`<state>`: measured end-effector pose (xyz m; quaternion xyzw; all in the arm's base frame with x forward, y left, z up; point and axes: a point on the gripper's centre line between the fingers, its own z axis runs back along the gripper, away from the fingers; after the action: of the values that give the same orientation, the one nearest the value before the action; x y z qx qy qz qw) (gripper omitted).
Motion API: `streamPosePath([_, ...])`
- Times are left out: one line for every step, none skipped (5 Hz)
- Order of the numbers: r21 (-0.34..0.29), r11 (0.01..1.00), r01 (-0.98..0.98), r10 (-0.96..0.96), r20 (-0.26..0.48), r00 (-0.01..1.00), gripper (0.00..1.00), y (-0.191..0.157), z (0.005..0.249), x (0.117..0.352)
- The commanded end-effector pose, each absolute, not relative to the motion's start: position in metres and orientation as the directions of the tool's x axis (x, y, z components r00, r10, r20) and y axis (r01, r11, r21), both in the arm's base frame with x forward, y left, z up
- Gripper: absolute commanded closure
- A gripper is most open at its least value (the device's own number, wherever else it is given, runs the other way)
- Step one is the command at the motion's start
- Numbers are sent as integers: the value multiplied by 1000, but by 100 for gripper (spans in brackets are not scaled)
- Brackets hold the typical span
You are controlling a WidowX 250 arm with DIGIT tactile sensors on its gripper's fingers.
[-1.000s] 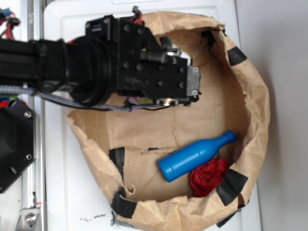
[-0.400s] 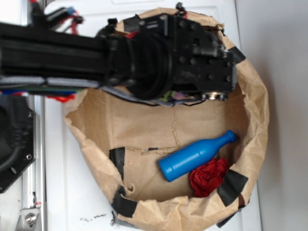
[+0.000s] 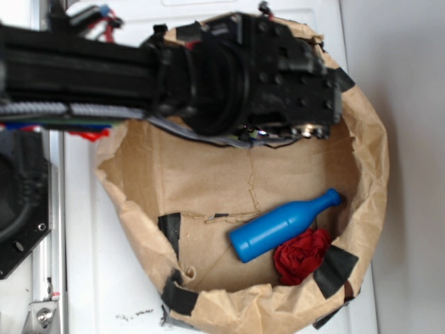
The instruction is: Grab the green animal.
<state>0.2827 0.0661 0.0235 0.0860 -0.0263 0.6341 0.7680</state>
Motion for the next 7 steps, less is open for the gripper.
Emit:
streamPosePath([-19,440,-898,893,119,435,100,42,82,266])
streamPosePath([-114,642,-758,765,36,643,100,10,134,263])
streamPosePath([-219,786,-578,579,-65,813,100,-23,189,255])
streamPosePath([-300,878,-374,350,-133,927,100,-43,242,254])
streamPosePath([-180,977,-117,127,48,991,100,-50,238,253])
streamPosePath([-140,981,135,-123,91,988,100,-22,239,257])
streamPosePath([-26,953,301,-297,99,950,100,5,215,264])
